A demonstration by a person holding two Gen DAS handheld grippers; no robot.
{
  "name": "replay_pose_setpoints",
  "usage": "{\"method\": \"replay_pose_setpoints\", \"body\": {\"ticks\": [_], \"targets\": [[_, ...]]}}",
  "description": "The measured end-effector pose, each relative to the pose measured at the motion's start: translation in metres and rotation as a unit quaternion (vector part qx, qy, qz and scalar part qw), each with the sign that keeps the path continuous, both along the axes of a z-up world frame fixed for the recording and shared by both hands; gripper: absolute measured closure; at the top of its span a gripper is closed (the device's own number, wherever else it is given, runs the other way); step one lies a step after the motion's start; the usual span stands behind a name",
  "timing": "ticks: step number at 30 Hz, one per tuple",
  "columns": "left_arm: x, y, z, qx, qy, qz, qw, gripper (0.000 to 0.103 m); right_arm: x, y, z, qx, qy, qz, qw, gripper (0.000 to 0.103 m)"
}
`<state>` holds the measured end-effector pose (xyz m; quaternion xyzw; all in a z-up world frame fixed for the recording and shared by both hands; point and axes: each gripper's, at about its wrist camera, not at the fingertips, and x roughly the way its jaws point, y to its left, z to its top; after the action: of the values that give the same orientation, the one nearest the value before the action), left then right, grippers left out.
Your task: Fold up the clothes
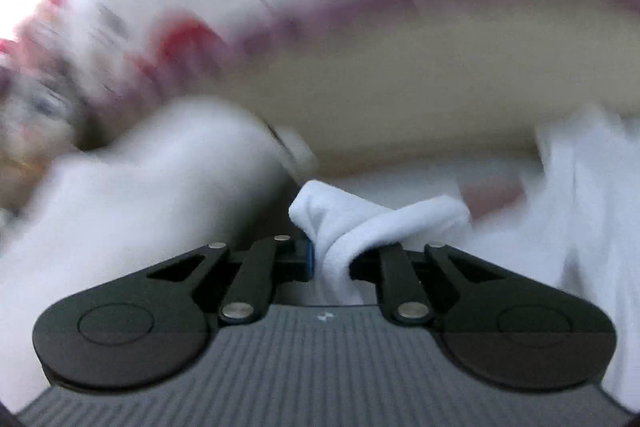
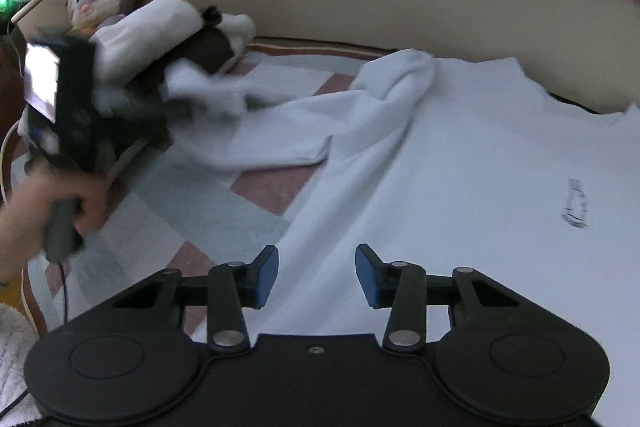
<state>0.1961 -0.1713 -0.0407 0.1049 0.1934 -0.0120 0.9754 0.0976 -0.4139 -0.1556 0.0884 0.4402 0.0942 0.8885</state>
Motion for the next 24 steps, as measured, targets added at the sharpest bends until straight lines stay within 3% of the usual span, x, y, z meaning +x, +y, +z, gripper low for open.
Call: {"method": "replay_pose_setpoints", "body": {"ticks": [4,7,11,13,14,18,21,23,24], "targets": [[0.000,0.010,0.032,-0.006,-0.066,0.034,0.9972,0.092,0.007,-0.001,-0.010,0.020,0.017,-0.001,1.000,0.055],[0.017,0.035,0.049,-0.053,-0.059,0.056,0.9952,0.092,0.008,0.000,-0.023,0.008,0.038,0.006,0.999,0.055],[0.040,0.052,0.034,-0.082,-0.030,0.070,0.9937,0.092,0.001,0.005,-0.030,-0.014,0.029,0.014,0.999,0.056],[0.038,0.064,0.024,-0.110,-0.018,0.077,0.9908,0.092,0.002,0.007,-0.029,-0.021,0.032,0.014,0.999,0.056],[0.039,0.074,0.022,-0.142,-0.014,0.078,0.9867,0.091,0.004,0.010,-0.028,-0.030,0.035,0.018,0.999,0.056],[0.039,0.117,0.020,-0.278,0.003,0.084,0.9568,0.090,0.009,0.021,-0.028,-0.063,0.043,0.034,0.997,0.056],[0.037,0.143,0.016,-0.351,0.006,0.099,0.9311,0.089,0.012,0.022,-0.027,-0.070,0.050,0.035,0.996,0.056],[0.035,0.165,0.007,-0.425,0.017,0.103,0.8993,0.087,0.014,0.021,-0.026,-0.071,0.056,0.036,0.995,0.056],[0.034,0.178,0.000,-0.465,0.019,0.108,0.8784,0.087,0.015,0.021,-0.025,-0.072,0.059,0.035,0.995,0.056]]}}
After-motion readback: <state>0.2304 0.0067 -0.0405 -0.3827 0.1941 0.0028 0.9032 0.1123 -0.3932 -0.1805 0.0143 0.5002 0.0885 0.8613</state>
